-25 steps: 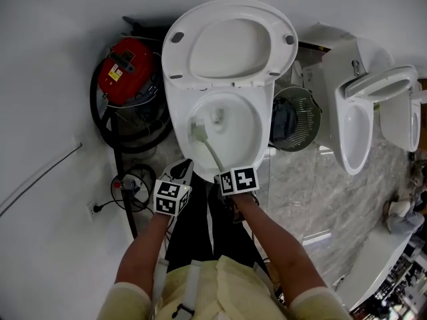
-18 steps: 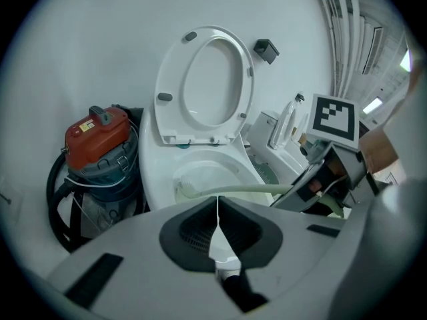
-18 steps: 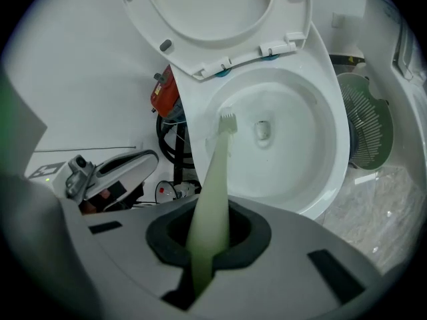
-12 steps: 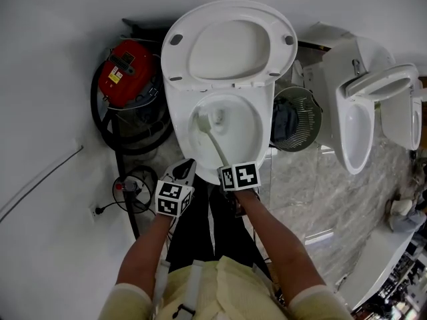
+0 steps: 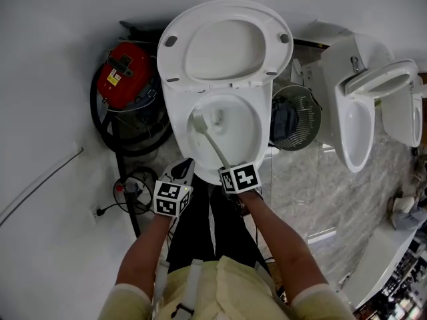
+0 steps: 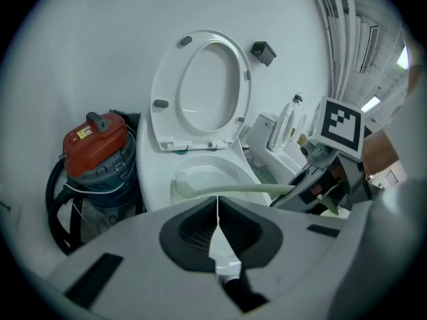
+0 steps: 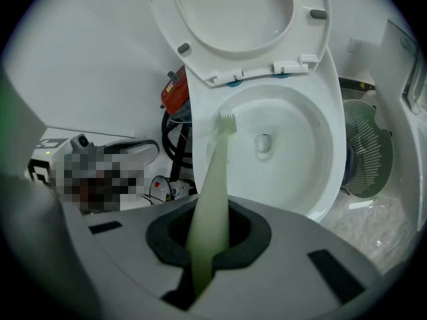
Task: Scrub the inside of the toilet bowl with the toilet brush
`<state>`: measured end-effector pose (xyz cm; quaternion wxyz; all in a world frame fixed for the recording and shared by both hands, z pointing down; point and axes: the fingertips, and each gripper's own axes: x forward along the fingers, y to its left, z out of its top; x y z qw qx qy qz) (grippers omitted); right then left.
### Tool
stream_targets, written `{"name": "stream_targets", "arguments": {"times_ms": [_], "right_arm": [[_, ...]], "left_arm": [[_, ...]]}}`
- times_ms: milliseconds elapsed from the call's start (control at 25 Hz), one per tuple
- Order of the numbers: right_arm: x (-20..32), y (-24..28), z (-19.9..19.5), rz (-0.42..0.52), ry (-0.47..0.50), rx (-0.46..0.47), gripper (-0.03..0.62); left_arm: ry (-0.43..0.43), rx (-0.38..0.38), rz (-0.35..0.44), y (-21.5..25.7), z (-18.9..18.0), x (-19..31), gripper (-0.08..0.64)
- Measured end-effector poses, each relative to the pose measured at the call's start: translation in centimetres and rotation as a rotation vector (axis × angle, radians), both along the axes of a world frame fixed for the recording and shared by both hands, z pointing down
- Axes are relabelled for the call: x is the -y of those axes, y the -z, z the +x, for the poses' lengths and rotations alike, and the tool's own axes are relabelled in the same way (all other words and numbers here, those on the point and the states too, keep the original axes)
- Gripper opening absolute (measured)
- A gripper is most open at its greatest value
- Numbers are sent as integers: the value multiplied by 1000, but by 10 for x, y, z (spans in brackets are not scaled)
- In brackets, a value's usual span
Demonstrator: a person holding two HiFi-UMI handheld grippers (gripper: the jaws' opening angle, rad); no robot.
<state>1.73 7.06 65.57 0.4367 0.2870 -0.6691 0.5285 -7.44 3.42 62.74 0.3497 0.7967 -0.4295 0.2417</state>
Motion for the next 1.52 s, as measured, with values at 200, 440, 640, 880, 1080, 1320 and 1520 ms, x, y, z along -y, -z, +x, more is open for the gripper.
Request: {"name": "stream_targets", "arguments": {"times_ms": [200, 440, 640, 880, 1080, 1320, 1520], "right_arm": [[18, -6, 5, 25, 26, -30, 25], [41, -7, 20, 54, 4, -65, 25], [53, -6, 45, 78, -55, -105, 25], [56, -5, 74, 86, -106, -155, 25], [50, -4, 91, 87, -146, -185, 25], [38, -4, 110, 78, -193, -223, 25], [24, -2, 122, 61, -226, -244, 25]], "left_arm": [[1, 12, 1, -1, 1, -2, 12], [-11, 15, -8, -2, 8, -4, 12], [-28, 7, -27, -2, 14, -3, 12], [-39, -1, -31, 0, 21, 1, 12], [-65, -5, -35, 1, 30, 0, 12], [-102, -11, -38, 3, 44, -3, 12], [-141, -13, -39, 6, 54, -6, 12]]}}
